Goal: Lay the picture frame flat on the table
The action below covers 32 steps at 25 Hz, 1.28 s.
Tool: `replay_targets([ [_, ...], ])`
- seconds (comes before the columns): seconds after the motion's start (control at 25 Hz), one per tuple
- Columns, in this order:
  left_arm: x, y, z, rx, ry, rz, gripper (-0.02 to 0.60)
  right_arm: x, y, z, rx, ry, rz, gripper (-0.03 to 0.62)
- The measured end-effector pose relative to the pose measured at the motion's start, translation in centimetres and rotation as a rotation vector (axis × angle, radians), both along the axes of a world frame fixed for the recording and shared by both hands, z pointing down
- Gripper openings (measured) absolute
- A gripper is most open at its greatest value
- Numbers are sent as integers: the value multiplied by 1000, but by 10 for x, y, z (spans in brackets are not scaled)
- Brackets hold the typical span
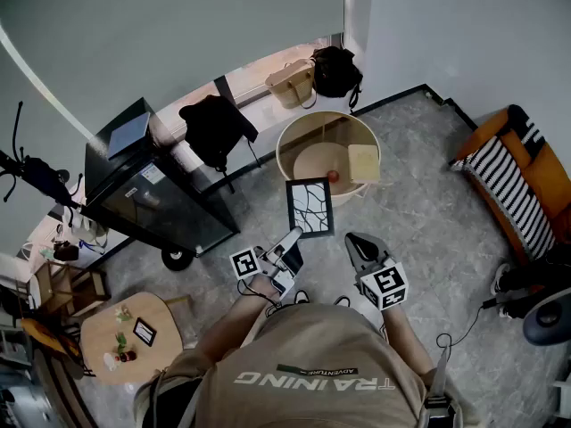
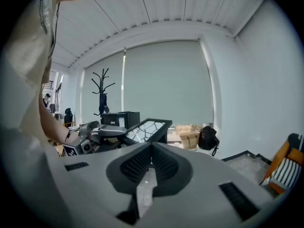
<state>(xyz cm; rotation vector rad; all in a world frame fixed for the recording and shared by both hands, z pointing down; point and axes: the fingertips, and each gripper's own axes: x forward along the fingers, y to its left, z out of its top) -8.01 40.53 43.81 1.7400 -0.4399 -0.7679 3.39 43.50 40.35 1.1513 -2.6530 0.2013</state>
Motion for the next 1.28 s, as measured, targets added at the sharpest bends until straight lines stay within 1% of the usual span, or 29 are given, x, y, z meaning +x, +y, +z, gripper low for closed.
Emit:
replay_targets([
  [0.2,-7,-3,4,0,-2,9,75,0,-4,9,3,12,18,6],
  [0.28,-8,-4,6,-5,-2,15,75,-1,-6,6,21,7,28,6],
  [0.44,-12,-9,8,-7,-1,27,75,-4,-6,3,29,-18,42,8],
  [0.56,-18,-13,9,-1,-6,37,75,-8,-7,5,48,-3,59,8],
  [0.64,-22,-18,9,-1,-2,40,75,-11,-9,8,43,3,72,8],
  [0.8,-31,-24,11,11,1,51,75,-9,-9,10,47,14,126,8],
  [0.88,-36,-27,12,21,-4,65,75,-7,-10,6,75,15,175,8],
  [0.92,-40,-28,13,20,-5,71,75,-6,-10,6,86,20,194,8],
  [1.0,-46,-30,15,11,0,78,75,-9,-10,8,78,29,211,8],
  [1.28,-50,-44,23,-13,21,51,75,-12,-28,19,23,41,172,8],
])
